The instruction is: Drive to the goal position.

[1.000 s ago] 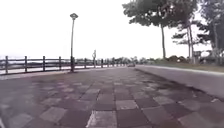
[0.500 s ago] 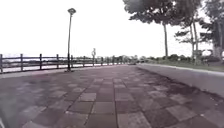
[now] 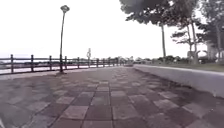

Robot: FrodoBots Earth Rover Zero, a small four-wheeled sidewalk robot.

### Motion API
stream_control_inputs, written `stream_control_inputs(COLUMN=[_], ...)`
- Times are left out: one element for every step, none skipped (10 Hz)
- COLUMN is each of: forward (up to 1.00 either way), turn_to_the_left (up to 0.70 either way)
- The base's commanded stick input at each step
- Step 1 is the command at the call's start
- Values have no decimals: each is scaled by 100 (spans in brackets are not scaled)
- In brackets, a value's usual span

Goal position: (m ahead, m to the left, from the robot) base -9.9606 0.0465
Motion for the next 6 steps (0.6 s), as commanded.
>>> stream_control_inputs(forward=[100,100,100,100,100,100], turn_to_the_left=[0,0,0,0,0,0])
